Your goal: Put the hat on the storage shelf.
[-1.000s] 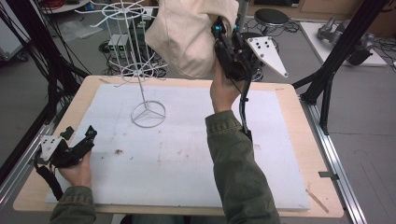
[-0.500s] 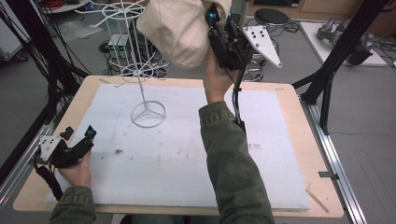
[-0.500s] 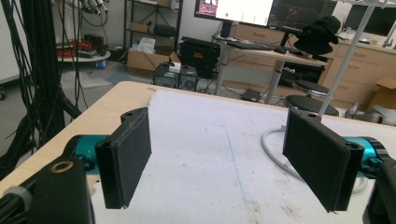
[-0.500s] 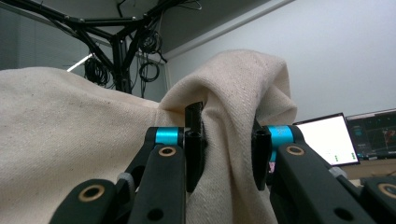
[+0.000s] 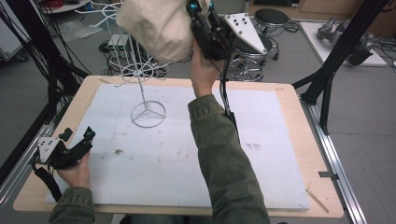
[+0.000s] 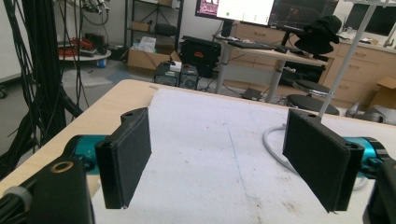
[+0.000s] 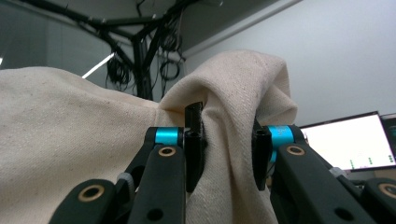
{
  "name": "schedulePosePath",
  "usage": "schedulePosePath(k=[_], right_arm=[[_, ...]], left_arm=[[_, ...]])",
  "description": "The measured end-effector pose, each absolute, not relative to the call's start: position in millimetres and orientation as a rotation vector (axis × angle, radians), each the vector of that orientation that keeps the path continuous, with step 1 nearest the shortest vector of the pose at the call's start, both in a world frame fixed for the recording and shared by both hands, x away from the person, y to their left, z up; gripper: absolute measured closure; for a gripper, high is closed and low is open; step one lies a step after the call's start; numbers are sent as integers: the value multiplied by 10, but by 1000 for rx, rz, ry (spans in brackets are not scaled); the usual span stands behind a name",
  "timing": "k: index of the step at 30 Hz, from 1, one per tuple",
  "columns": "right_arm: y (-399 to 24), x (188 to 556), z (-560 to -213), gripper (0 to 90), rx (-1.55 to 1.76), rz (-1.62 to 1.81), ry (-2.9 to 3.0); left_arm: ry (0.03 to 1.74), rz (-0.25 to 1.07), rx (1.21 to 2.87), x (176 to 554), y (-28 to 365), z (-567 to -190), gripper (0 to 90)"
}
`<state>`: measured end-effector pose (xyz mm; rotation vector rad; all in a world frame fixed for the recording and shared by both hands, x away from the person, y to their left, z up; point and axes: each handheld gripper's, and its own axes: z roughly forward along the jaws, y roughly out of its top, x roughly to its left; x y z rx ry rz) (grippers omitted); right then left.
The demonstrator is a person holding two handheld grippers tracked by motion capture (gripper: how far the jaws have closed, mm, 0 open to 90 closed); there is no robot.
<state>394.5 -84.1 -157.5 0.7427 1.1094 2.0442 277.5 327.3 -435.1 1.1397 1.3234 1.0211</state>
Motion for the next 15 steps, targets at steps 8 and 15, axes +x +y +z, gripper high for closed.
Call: schedulePosePath(k=[8,15], right_arm=[[-847,3942,-1896,741,739,2067,1223],[-993,3933,-2219,737,756,2011,1318]], left_arm=[[1324,1014,1145,2787,3269,-4357,237],[1323,1014,1150,2792,3253,-4359,237]])
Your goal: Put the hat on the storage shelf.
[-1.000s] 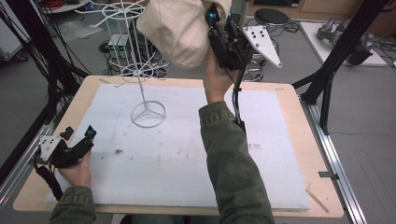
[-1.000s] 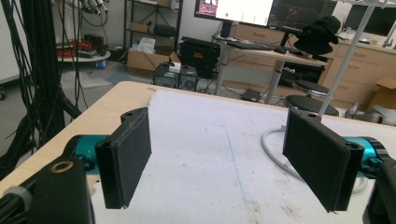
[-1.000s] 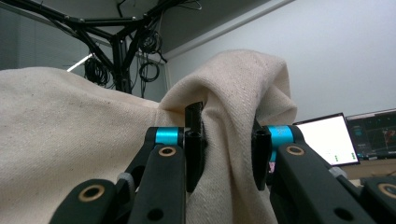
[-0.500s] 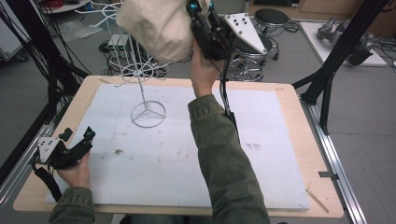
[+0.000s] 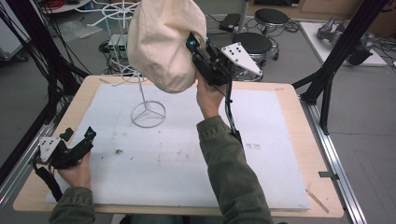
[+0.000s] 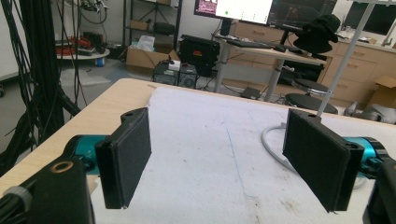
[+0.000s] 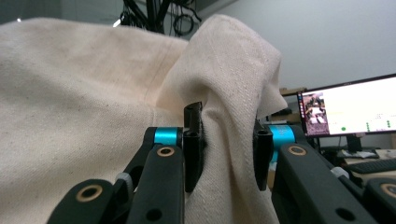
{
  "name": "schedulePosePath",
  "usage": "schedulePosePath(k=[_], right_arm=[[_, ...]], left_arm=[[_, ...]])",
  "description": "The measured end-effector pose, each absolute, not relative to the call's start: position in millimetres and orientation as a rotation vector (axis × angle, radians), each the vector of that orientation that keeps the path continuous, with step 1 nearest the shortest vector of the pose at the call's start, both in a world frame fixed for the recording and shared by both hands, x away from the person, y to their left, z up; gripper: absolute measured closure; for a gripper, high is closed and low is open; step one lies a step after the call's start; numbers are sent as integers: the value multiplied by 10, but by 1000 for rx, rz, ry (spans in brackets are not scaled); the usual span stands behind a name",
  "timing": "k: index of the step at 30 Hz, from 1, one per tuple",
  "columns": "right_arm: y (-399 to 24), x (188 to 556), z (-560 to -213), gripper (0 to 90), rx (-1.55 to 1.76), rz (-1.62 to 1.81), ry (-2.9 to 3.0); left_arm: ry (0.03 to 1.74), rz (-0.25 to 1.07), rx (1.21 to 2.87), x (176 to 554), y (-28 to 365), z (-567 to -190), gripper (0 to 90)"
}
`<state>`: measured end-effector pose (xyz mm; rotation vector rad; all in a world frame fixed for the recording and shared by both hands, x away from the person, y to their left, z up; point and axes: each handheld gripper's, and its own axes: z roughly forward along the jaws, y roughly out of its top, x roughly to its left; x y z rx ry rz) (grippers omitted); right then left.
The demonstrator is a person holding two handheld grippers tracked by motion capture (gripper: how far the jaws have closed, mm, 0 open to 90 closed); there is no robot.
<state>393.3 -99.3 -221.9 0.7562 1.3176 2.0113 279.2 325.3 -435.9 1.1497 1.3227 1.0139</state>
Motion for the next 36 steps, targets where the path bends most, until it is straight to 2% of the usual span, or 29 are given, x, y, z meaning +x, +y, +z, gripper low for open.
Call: schedulePosePath(k=[23,36], right_arm=[[-1110,4059,-2721,718,704,1811,1592],[-1111,4078,-2862,699,721,1766,1641]], left_arm=[[1326,1010,1140,2791,3244,-4357,237],[1326,1008,1140,2792,3244,-4357,237]])
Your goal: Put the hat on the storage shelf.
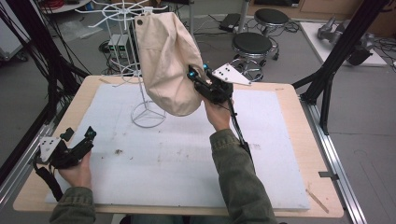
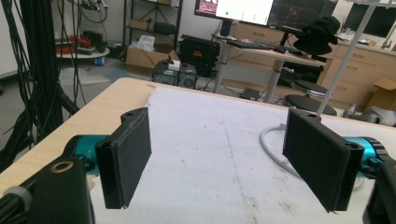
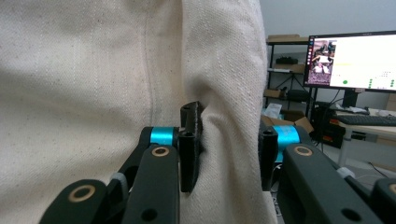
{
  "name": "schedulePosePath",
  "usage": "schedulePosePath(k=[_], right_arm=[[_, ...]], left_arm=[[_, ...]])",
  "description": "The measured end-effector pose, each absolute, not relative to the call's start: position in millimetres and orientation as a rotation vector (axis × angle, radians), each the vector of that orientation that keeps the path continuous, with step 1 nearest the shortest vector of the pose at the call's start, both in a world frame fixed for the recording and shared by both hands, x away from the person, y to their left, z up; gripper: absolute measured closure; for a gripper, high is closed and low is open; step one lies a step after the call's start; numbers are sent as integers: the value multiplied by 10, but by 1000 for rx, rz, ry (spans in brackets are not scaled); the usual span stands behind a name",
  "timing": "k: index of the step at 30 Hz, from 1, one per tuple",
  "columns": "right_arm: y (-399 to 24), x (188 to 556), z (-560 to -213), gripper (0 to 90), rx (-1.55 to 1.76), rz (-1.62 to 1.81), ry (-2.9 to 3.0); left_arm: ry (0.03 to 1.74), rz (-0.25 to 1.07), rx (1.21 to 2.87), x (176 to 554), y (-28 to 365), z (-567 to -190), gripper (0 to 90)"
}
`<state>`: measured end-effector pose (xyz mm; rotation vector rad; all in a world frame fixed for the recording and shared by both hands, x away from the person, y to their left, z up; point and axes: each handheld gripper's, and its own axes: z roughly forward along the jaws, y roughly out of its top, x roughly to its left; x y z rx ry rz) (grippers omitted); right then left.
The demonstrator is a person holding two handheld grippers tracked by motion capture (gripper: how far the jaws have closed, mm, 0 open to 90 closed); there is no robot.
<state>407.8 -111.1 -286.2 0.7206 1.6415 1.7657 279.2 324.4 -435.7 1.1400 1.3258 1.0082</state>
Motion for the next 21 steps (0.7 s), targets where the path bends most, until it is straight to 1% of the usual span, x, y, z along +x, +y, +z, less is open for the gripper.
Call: schedulePosePath(k=[2,5,7,8,9,10,11,17,18,19,20,21], right_arm=[[-1111,4076,-2859,685,729,1771,1629],[-1117,4078,-2859,624,748,1781,1616],[-1119,4078,-2859,561,765,1791,1600],[-1126,4082,-2861,547,770,1796,1600],[-1141,4091,-2863,487,778,1808,1603],[-1141,4091,-2863,487,778,1808,1603],[-1147,4092,-2863,454,782,1806,1603],[-1200,4100,-2847,318,810,1793,1608],[-1204,4101,-2845,269,815,1783,1614],[-1204,4095,-2843,199,823,1741,1627],[-1204,4095,-2843,199,823,1741,1627],[-1199,4083,-2840,176,833,1703,1628]], left_arm=[[1326,1009,1137,2793,3246,-4357,237],[1326,1008,1137,2793,3246,-4357,237],[1326,1008,1139,2792,3245,-4357,237],[1328,1007,1138,2793,3242,-4357,237],[1328,1008,1138,2793,3242,-4358,237],[1327,1007,1138,2793,3242,-4358,237],[1327,1007,1138,2793,3242,-4357,237],[1326,1008,1137,2792,3241,-4356,237],[1327,1008,1139,2790,3241,-4355,237],[1328,1008,1140,2789,3241,-4355,237],[1328,1008,1139,2790,3241,-4355,237],[1329,1007,1139,2790,3241,-4355,237]])
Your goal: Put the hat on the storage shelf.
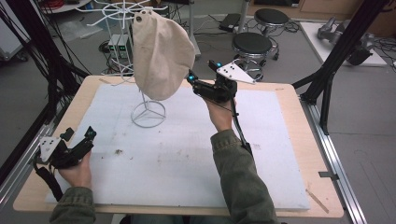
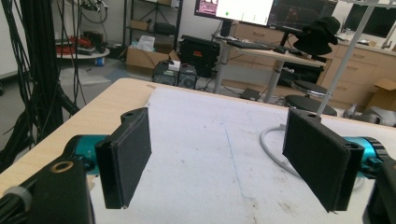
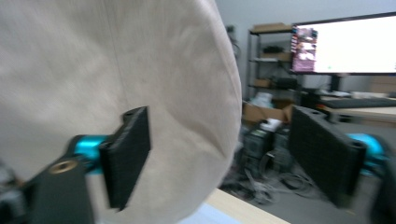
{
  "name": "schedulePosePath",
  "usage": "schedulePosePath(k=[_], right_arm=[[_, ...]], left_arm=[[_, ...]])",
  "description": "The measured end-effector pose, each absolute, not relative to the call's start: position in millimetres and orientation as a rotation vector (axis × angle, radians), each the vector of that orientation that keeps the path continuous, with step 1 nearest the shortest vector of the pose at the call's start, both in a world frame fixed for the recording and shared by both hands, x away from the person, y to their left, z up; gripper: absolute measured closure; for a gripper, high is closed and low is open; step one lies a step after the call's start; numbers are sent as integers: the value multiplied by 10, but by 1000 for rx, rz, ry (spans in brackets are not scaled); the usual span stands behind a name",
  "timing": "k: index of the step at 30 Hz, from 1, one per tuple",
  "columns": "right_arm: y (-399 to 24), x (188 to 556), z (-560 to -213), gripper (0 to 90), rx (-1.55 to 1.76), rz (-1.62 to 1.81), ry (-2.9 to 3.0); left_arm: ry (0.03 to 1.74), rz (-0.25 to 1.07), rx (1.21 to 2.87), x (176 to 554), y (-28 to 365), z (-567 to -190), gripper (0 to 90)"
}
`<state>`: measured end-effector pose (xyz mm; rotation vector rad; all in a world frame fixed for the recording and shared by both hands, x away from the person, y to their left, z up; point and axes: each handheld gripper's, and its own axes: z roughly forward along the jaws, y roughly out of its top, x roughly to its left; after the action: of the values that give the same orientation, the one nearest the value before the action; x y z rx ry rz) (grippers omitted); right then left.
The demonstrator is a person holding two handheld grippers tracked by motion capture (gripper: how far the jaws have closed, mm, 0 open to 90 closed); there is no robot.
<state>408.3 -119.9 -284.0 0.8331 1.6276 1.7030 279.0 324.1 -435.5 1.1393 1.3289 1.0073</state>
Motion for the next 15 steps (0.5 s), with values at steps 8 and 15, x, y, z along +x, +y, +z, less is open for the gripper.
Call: schedulePosePath(k=[8,15], right_arm=[[-1298,4016,-2843,117,898,1555,1621],[-1557,3922,-2881,117,985,1527,1594]], left_arm=[[1327,1006,1136,2774,3237,-4350,237],[1321,1014,1131,2745,3223,-4334,237]])
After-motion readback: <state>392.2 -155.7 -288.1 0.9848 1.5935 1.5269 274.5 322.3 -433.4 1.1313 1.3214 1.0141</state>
